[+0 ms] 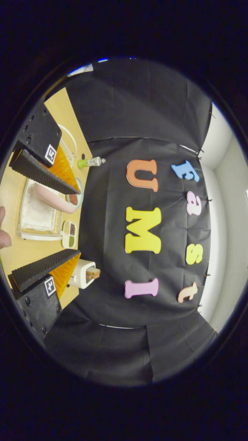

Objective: Take the plate from the dish rack, then take the spoon from the basket and place it into the plate.

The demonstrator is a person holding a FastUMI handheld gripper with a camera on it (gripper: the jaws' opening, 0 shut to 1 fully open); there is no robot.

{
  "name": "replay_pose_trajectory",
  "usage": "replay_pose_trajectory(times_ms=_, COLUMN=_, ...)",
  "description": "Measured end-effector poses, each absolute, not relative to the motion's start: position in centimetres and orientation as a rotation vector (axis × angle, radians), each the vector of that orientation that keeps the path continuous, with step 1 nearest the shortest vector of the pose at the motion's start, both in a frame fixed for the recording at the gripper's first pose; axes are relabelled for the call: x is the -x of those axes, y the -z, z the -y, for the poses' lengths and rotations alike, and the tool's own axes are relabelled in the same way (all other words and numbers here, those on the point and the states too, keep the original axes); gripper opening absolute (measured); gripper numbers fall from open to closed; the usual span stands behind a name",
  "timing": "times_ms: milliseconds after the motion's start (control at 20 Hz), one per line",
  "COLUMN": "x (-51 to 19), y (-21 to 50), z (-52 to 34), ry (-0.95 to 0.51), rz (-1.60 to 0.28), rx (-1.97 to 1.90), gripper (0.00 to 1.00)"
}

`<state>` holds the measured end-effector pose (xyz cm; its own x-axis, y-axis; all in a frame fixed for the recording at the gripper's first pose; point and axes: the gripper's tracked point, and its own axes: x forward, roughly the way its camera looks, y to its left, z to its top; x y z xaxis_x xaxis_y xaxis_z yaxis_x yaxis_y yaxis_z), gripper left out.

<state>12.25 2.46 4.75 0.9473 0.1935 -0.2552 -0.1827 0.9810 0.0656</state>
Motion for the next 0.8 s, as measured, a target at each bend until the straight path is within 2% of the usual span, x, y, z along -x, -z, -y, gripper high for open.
replay_pose_trajectory(times_ms=400, x=-19.1, y=-0.8, z=-7.0, ry=-0.273, rz=-0.603, rx=-0.110, gripper=1.00)
replay_pose_trajectory(times_ms=800, x=-21.4, y=5.0, z=-8.8, ry=-0.221, rz=-0.847, rx=-0.183, gripper=0.99)
